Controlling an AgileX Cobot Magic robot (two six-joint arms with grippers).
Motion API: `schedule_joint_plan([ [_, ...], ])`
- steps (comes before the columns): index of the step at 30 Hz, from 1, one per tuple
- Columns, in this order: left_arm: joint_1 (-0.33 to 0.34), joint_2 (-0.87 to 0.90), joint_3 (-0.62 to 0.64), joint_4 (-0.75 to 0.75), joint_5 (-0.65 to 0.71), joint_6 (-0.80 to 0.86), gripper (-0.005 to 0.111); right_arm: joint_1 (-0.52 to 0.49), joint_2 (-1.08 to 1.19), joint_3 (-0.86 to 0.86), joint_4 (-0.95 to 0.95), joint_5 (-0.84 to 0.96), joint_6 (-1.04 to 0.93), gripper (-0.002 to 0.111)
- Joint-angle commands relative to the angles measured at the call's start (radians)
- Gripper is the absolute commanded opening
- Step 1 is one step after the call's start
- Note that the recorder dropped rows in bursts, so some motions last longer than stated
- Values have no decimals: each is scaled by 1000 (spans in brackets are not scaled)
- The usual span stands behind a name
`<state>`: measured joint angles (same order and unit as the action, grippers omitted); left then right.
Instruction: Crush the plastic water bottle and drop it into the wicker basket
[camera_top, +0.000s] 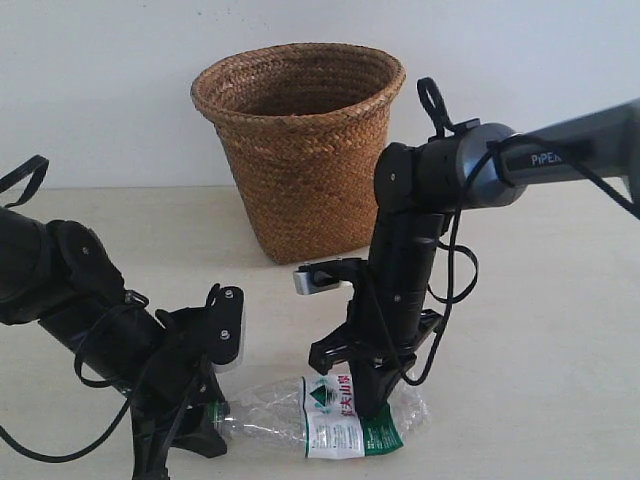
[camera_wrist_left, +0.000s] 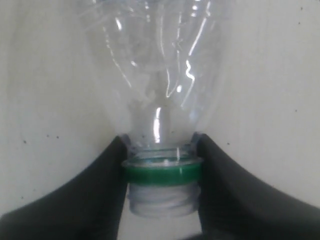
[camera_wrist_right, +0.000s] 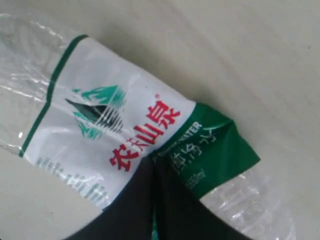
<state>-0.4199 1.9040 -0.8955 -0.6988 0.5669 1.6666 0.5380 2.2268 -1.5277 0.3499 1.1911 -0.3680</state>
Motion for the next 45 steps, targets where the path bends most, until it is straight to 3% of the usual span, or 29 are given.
schedule_joint_plan([
  [1, 1, 24, 5, 0, -8, -14, 4, 1, 74, -1, -115, 23, 26, 0],
  [16, 1, 22, -1, 0, 6, -14, 4, -20, -356, -1, -97, 30, -114, 0],
  [27, 1, -37, -1, 0, 12, -14, 4, -280, -534, 115, -155, 26, -28, 0],
  [32, 1, -83, -46, 0, 137, -14, 4, -405, -540, 170, -178, 19, -19, 0],
  [39, 6, -179, -146, -12, 297, -14, 4, -551, -540, 250, -178, -136, -21, 0],
  [45, 54, -221, -267, -17, 357, -32, 4, -589, -540, 263, -173, -186, -19, 0],
])
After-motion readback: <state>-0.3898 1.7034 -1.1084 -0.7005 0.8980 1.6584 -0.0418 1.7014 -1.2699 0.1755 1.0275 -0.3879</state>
